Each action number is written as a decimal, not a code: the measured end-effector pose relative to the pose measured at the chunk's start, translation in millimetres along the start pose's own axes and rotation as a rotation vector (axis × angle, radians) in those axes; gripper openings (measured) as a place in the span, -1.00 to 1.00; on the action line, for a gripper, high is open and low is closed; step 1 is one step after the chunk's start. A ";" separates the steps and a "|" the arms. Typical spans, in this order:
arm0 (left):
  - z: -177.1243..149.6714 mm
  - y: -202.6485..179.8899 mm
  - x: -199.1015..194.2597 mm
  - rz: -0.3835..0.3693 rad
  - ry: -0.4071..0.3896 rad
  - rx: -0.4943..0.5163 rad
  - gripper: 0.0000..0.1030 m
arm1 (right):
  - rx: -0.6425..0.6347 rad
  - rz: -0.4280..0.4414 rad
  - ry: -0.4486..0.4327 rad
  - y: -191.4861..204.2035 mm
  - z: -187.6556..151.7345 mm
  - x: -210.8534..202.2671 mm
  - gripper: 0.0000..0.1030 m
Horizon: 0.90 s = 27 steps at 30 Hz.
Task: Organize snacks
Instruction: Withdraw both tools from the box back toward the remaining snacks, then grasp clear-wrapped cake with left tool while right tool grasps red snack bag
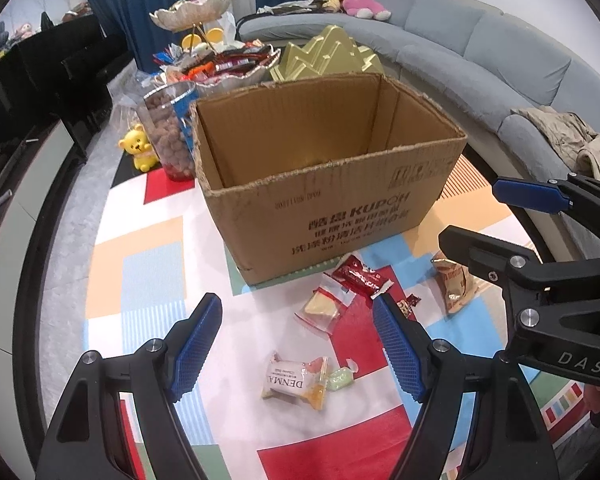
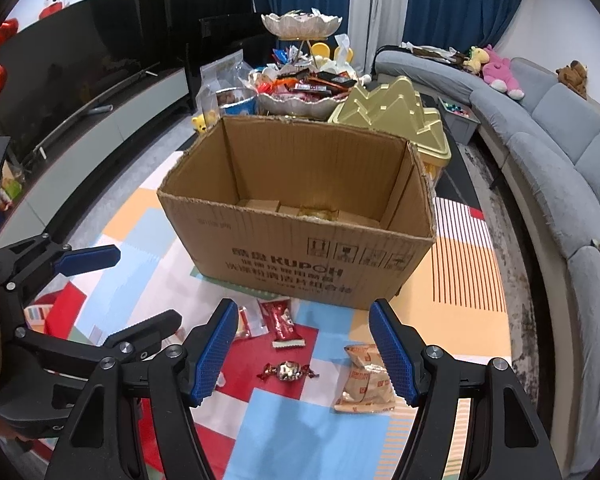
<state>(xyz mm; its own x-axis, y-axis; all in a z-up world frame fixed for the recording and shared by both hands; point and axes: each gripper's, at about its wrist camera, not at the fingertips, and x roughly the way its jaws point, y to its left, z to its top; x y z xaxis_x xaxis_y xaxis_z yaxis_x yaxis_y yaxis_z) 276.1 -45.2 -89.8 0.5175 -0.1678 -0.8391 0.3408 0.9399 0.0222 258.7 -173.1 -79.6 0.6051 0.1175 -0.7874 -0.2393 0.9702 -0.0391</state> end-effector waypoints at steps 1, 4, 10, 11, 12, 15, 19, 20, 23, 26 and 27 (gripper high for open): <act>-0.3 0.3 2.2 -0.002 0.004 -0.001 0.50 | -0.001 0.001 0.004 -0.2 -0.8 2.0 0.34; -1.9 0.7 8.5 -0.011 0.015 -0.001 0.50 | -0.004 0.004 0.014 -0.3 -2.3 7.7 0.34; -4.6 0.8 22.8 -0.024 0.039 0.004 0.50 | -0.003 0.016 0.045 0.7 -8.4 22.4 0.34; -5.4 1.0 26.1 -0.027 0.046 0.005 0.50 | -0.003 0.018 0.051 1.0 -9.9 25.2 0.34; -6.2 1.2 29.2 -0.029 0.051 0.006 0.50 | -0.004 0.020 0.057 1.4 -11.2 28.1 0.34; -8.7 2.0 37.1 -0.032 0.059 0.004 0.49 | -0.004 0.024 0.071 0.9 -14.3 35.3 0.34; -14.4 2.9 51.0 -0.046 0.077 -0.009 0.49 | -0.014 0.025 0.092 2.0 -17.4 47.8 0.33; -15.4 3.3 53.9 -0.048 0.080 -0.010 0.48 | -0.018 0.025 0.097 2.5 -18.3 50.5 0.33; -17.9 3.5 62.5 -0.061 0.085 -0.009 0.47 | -0.032 0.029 0.107 3.3 -20.1 57.9 0.33; -19.4 3.2 69.9 -0.072 0.090 -0.002 0.45 | -0.042 0.028 0.117 3.1 -21.2 64.8 0.33; -19.5 3.5 72.2 -0.075 0.091 0.000 0.44 | -0.044 0.030 0.120 2.8 -21.5 67.3 0.33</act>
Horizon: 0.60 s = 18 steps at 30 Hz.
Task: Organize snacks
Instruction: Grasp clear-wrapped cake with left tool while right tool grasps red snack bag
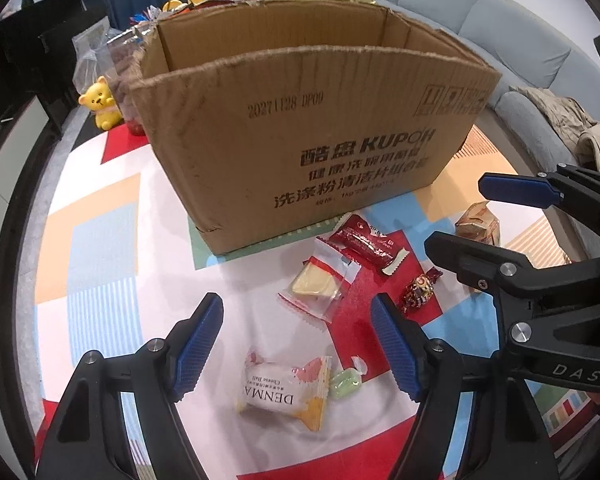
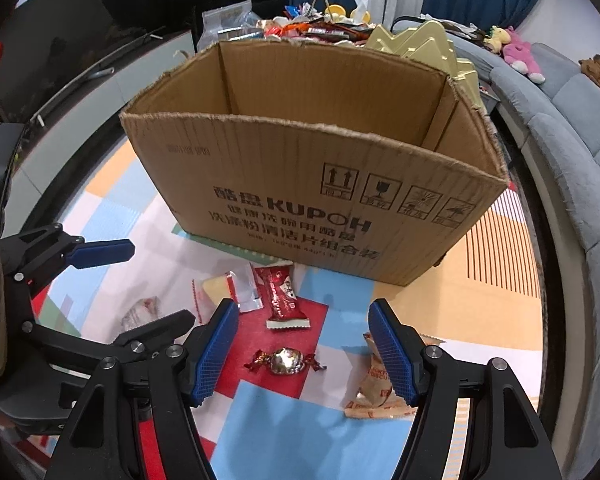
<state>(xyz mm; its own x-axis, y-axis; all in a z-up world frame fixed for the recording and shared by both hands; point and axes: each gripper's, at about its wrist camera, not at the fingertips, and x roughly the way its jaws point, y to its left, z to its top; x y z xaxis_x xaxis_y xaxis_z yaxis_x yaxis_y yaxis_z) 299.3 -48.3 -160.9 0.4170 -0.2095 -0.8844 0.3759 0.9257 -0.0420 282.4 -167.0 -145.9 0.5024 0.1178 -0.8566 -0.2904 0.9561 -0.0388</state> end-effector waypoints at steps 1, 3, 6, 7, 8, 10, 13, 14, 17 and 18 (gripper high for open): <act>0.1 0.5 2.6 -0.003 0.002 0.003 0.43 | -0.001 0.000 0.004 -0.1 0.5 2.9 0.32; 0.5 1.5 7.2 -0.005 0.007 0.008 0.42 | -0.003 0.003 0.009 -0.6 0.6 7.3 0.32; 0.7 2.5 13.3 -0.010 0.012 0.015 0.39 | -0.005 0.011 0.018 -0.7 0.4 13.8 0.31; 0.6 3.1 15.1 -0.013 0.014 0.017 0.38 | -0.007 0.014 0.021 -0.6 0.3 15.8 0.30; 0.9 4.1 17.2 -0.017 0.014 0.020 0.37 | -0.009 0.018 0.023 -0.4 0.1 17.8 0.28; 0.2 1.6 20.2 -0.005 0.007 0.047 0.32 | -0.019 0.026 0.030 0.2 -1.0 22.6 0.25; -0.4 -3.5 24.8 0.010 -0.006 0.104 0.28 | -0.037 0.031 0.035 1.1 -4.3 29.0 0.22; -0.5 -4.5 25.6 0.010 -0.008 0.113 0.28 | -0.041 0.034 0.036 1.0 -5.3 30.8 0.21; -2.9 -8.5 30.2 -0.001 -0.011 0.142 0.28 | -0.050 0.043 0.040 -0.1 -7.2 36.2 0.19; -2.7 -8.8 32.2 -0.007 -0.010 0.145 0.28 | -0.051 0.046 0.042 -0.7 -7.5 38.4 0.19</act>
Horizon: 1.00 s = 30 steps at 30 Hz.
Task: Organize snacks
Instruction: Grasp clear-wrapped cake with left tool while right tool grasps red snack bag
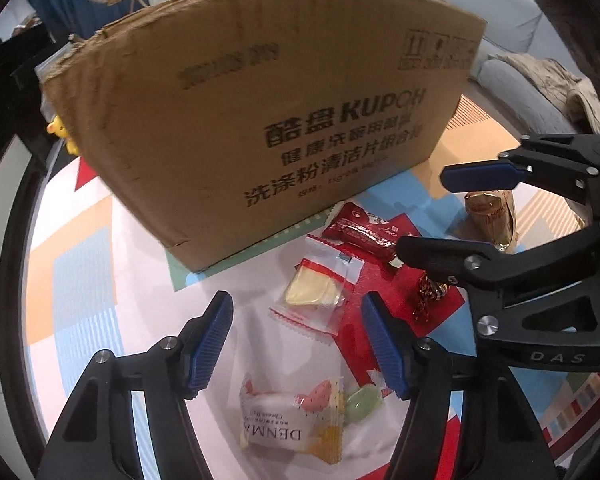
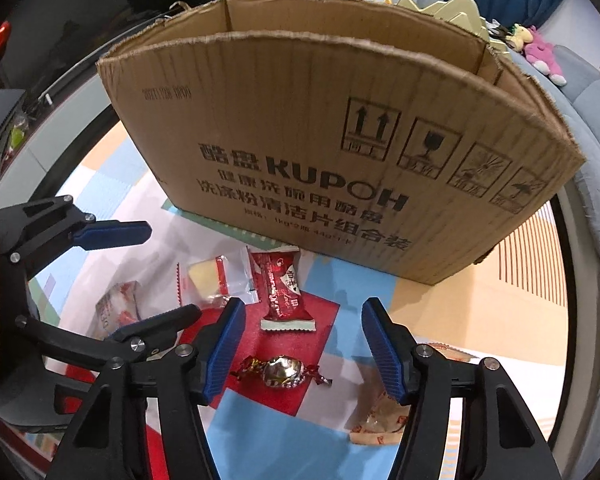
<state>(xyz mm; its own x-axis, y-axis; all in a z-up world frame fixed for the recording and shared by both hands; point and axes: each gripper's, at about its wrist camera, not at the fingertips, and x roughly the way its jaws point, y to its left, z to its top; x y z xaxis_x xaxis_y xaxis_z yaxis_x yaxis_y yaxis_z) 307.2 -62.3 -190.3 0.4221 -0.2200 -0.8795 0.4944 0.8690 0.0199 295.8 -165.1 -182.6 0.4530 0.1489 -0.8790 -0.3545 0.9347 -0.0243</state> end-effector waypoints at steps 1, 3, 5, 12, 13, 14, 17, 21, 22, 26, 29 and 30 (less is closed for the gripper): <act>0.4 -1.3 1.5 -0.005 0.001 0.002 0.28 | 0.000 0.004 0.003 -0.8 0.0 2.5 0.19; 1.4 -0.8 5.1 -0.012 0.002 0.005 0.28 | -0.001 0.012 0.010 -2.0 0.5 7.3 0.16; 3.0 1.0 10.1 -0.020 0.006 0.007 0.27 | -0.005 0.019 0.016 -2.4 1.3 11.6 0.12; 6.8 0.6 25.1 -0.039 0.022 0.027 0.15 | -0.015 0.041 0.039 -1.9 1.4 27.1 0.05; 6.6 0.3 27.5 -0.043 0.025 0.029 0.13 | -0.016 0.044 0.043 -1.2 0.9 29.1 0.04; 5.4 -0.1 28.5 -0.045 0.027 0.031 0.09 | -0.018 0.048 0.046 -0.9 0.5 30.9 0.02; 1.8 -2.0 34.0 -0.051 0.031 0.039 -0.01 | -0.021 0.056 0.055 1.7 1.2 37.9 -0.01; 2.4 -4.2 34.9 -0.055 0.011 0.040 -0.10 | -0.007 0.068 0.058 -0.7 1.0 44.0 -0.05; 3.3 -3.7 35.5 -0.057 0.008 0.038 -0.11 | -0.007 0.069 0.055 -1.5 1.7 44.5 -0.06; 4.3 -8.4 37.6 -0.063 0.003 0.032 -0.14 | -0.013 0.065 0.052 -2.1 9.0 47.0 -0.22; 5.5 -5.7 37.8 -0.055 -0.001 0.024 -0.22 | -0.016 0.069 0.051 -1.3 11.0 47.5 -0.37; 5.0 -5.8 37.4 -0.053 -0.002 0.024 -0.24 | -0.017 0.069 0.050 -0.4 10.3 46.9 -0.38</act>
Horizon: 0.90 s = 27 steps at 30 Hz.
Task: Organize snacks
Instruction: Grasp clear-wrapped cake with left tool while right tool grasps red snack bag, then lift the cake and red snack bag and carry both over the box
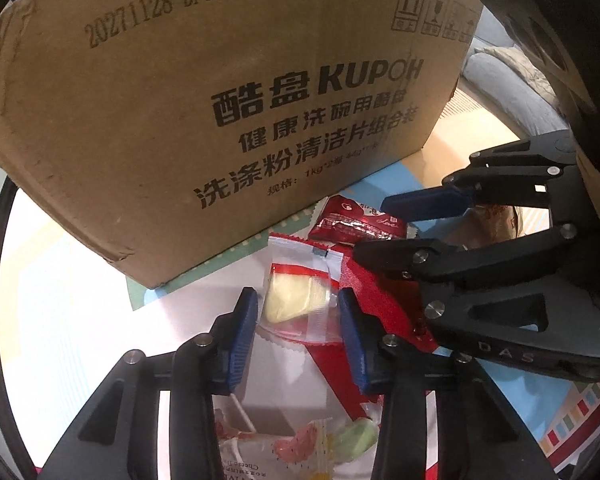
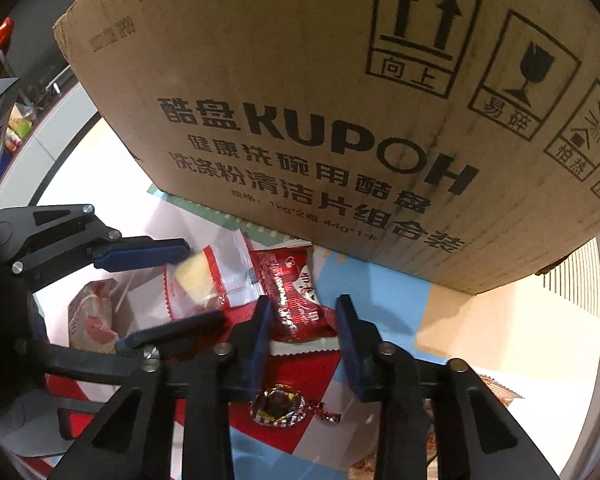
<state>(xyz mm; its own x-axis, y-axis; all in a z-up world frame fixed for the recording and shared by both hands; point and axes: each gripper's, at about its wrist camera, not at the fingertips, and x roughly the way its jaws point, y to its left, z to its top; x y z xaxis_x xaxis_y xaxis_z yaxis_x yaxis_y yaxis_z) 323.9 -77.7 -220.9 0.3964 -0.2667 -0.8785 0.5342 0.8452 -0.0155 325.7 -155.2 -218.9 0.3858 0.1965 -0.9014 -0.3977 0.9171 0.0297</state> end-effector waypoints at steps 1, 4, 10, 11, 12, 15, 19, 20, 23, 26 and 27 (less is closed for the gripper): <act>-0.5 -1.0 -0.4 0.005 -0.002 0.001 -0.25 | 0.000 0.000 -0.002 1.6 -0.6 -0.6 -0.39; -5.7 1.0 -5.1 0.011 -0.001 -0.004 -0.27 | 0.000 -0.003 -0.006 5.1 -2.1 -7.8 -0.43; -11.7 4.1 -13.8 0.032 -0.005 -0.026 -0.28 | 0.013 -0.006 -0.017 7.2 -8.1 -18.4 -0.48; -12.0 4.7 -16.1 0.036 -0.008 -0.029 -0.28 | 0.015 -0.008 -0.020 10.3 -11.6 -18.4 -0.48; -11.1 4.2 -16.9 0.039 -0.011 -0.032 -0.28 | 0.017 -0.009 -0.023 12.1 -12.2 -19.5 -0.48; -5.2 4.5 -20.0 0.052 -0.018 -0.043 -0.28 | 0.027 -0.014 -0.034 15.7 -14.1 -26.3 -0.48; -0.2 -3.7 -16.7 0.062 -0.024 -0.064 -0.28 | 0.048 -0.016 -0.046 14.2 -15.9 -34.6 -0.48; -0.3 -4.3 -18.9 0.066 -0.026 -0.067 -0.28 | 0.052 -0.018 -0.050 15.5 -17.0 -36.5 -0.48; -10.7 -5.3 -29.5 0.077 -0.027 -0.081 -0.28 | 0.067 -0.022 -0.060 11.2 -18.9 -47.4 -0.48; -12.0 -5.0 -36.5 0.085 -0.032 -0.095 -0.28 | 0.082 -0.029 -0.067 7.3 -20.8 -53.8 -0.48; -12.4 -6.2 -39.4 0.089 -0.036 -0.100 -0.28 | 0.087 -0.031 -0.070 7.0 -21.8 -57.3 -0.48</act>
<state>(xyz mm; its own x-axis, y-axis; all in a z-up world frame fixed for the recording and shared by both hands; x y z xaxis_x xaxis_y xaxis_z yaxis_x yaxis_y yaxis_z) 295.8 -66.7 -192.1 0.4663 -0.2035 -0.8609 0.4194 0.9077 0.0126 282.6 -167.6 -176.5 0.4553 0.1880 -0.8703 -0.3116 0.9493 0.0421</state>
